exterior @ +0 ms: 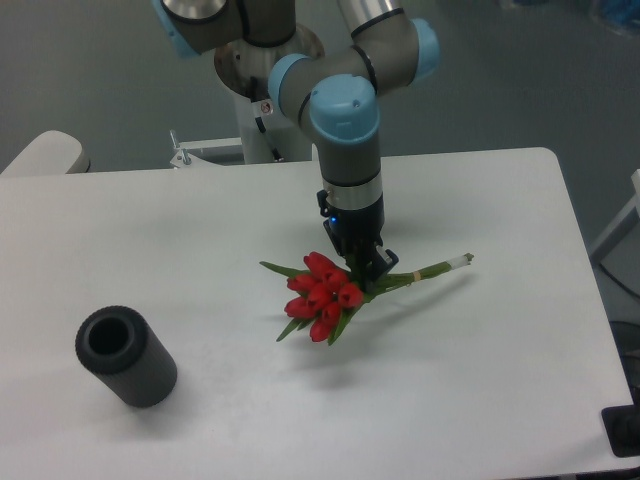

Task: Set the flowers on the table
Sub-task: 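Lower the tulip bouquet until it lies flat on the table, then open the gripper to release the tulip stems on the table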

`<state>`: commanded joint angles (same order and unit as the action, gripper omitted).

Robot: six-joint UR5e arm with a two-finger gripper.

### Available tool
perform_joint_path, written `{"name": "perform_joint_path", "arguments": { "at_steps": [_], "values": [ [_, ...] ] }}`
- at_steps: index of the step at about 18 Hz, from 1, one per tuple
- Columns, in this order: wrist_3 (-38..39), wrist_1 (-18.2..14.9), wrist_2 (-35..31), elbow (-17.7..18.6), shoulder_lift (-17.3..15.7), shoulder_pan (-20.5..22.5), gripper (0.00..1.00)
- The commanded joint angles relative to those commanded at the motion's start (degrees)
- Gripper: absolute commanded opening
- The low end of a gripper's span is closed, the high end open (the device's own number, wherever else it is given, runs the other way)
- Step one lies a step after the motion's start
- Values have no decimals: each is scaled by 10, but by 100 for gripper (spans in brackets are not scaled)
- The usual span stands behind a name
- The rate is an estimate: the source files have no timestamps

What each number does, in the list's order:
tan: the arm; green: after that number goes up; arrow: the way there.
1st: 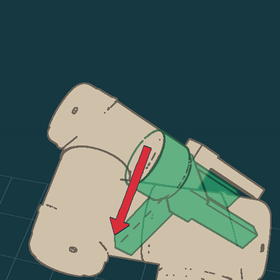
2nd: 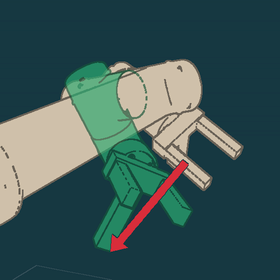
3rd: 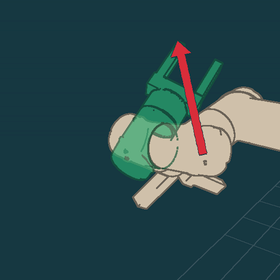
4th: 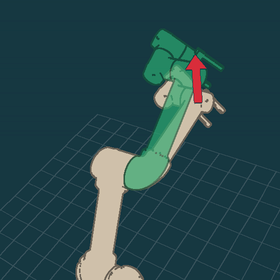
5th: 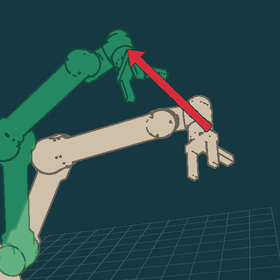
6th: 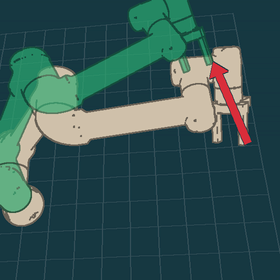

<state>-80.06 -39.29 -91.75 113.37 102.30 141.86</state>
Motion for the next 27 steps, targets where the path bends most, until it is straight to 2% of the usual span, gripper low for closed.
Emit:
{"name": "perform_joint_path", "arguments": {
  "at_steps": [3,10,16,17,18,21,22,24,27],
  "values": [
    [-23,-2,-19,5,4,-14,30],
    [-22,-2,-34,25,22,-22,30],
    [-23,-2,-91,28,39,-44,31],
    [-23,-2,-93,26,40,-47,35],
    [-22,1,-92,22,41,-49,50],
    [-21,3,-89,7,43,-50,84],
    [-20,4,-88,3,42,-50,92],
    [-19,1,-85,-13,38,-51,98],
    [-11,-7,-87,-51,35,-60,99]
  ]
}}
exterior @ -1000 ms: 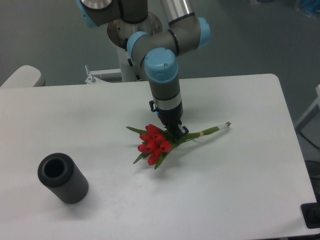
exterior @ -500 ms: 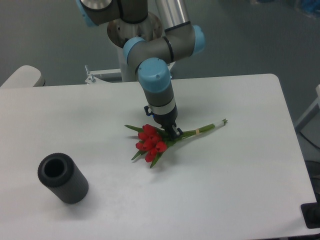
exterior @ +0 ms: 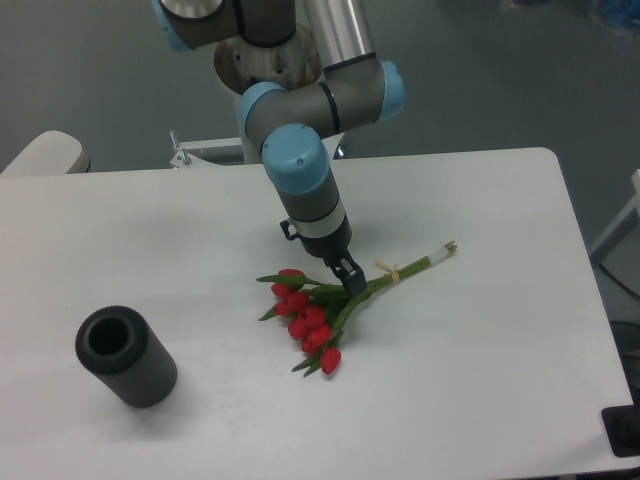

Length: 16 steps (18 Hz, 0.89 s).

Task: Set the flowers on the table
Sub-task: 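Open the gripper to release the tulip stems on the table, then raise the open gripper up away from the tulips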

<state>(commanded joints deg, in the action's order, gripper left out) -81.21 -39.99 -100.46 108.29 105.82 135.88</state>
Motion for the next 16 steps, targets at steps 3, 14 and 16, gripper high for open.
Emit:
{"name": "perform_joint_path", "arguments": {
  "at_steps": [3,14,16],
  "values": [
    [3,-18,7,-39,-3,-7,99],
    [184,-69,187,-187,17,-11,99],
    [198,-83,198,-209,23,-11,99]
  ]
}}
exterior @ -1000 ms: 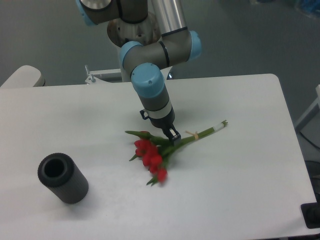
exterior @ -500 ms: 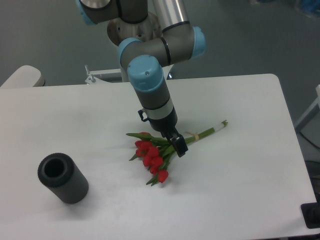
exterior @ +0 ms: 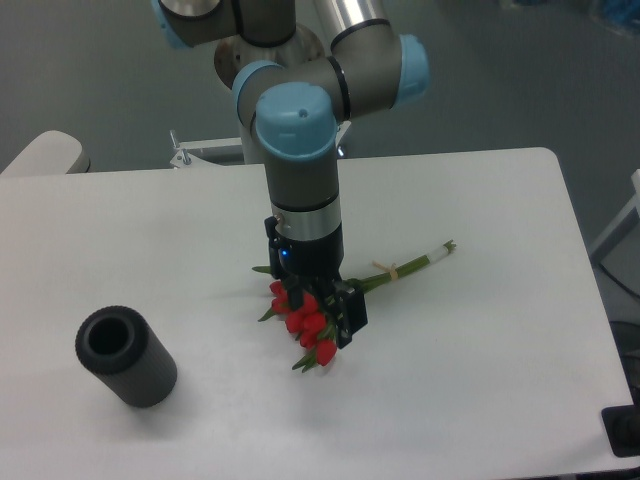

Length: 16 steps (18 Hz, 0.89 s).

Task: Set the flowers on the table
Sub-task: 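Raise the open gripper up away from the tulips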

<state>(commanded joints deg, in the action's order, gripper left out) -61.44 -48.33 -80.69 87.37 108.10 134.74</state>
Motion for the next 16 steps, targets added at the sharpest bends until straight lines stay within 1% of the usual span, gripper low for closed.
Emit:
{"name": "perform_joint_path", "arguments": {
  "at_steps": [3,5,8,10,16],
  "values": [
    [37,-23,28,-47,18,0,99],
    [62,-28,60,-72,26,0,99],
    [68,-28,91,-93,36,3,99],
    [68,-29,98,-105,42,5,99],
    [62,-29,114,-114,46,11,99]
  ]
}}
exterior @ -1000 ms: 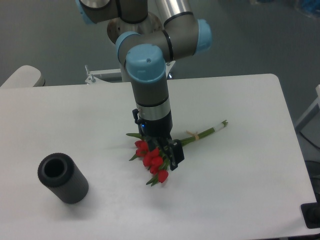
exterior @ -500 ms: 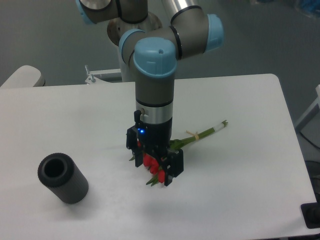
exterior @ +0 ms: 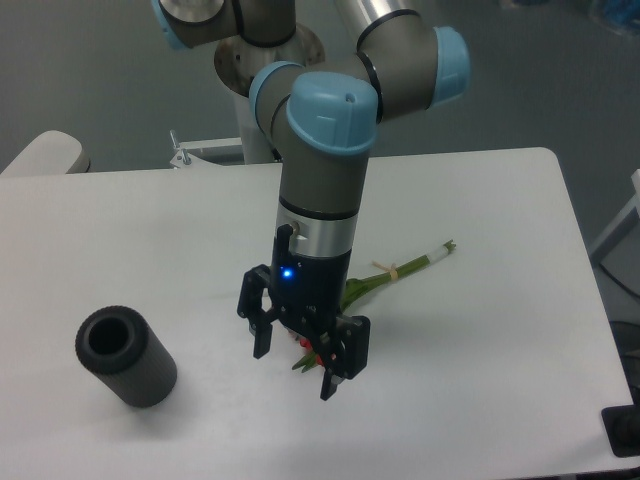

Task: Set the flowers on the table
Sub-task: 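Raise the open gripper up away from the tulips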

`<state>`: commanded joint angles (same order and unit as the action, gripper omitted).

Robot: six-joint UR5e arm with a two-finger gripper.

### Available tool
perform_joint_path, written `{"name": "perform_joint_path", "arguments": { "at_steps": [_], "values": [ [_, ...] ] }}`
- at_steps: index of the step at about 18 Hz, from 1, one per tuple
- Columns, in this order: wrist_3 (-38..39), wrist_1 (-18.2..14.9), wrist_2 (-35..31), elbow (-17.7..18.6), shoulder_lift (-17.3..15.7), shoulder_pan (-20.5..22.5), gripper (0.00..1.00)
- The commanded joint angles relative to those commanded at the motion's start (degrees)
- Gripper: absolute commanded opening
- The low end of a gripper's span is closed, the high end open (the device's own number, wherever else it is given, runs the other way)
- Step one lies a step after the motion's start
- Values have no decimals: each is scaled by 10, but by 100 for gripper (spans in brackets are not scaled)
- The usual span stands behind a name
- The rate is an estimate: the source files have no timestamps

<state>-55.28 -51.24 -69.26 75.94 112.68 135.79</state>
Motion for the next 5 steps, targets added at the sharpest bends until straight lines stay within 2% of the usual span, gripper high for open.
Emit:
{"name": "perform_joint_path", "arguments": {
  "at_steps": [5],
  "values": [
    [-1,1,2,-1,1,0,99]
  ]
}}
